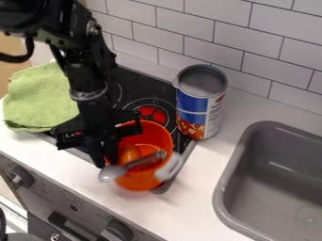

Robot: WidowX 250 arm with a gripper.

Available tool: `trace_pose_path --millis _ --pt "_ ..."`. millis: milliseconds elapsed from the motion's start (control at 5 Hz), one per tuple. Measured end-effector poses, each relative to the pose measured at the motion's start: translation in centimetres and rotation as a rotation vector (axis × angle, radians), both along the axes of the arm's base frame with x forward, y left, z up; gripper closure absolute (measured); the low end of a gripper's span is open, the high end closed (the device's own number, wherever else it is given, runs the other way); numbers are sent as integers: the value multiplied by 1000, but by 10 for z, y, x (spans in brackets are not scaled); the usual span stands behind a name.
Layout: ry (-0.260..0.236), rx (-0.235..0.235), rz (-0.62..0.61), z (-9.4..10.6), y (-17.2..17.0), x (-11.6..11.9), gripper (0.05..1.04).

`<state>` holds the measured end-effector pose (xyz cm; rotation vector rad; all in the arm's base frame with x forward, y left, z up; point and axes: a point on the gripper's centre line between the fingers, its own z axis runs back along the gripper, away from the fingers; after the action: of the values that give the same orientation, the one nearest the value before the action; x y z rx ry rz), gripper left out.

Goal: Move the orange pot below the left burner

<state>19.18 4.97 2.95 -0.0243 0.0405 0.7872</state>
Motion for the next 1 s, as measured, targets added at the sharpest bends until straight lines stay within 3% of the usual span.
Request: trace_pose_path --millis 400,600,800,1000 --pt "61 -10 -15 17 5 4 342" --pt "69 -36 5 22 9 2 101" --pt "18 -58 22 40 16 4 83" --pt "-27 -47 40 46 28 6 84"
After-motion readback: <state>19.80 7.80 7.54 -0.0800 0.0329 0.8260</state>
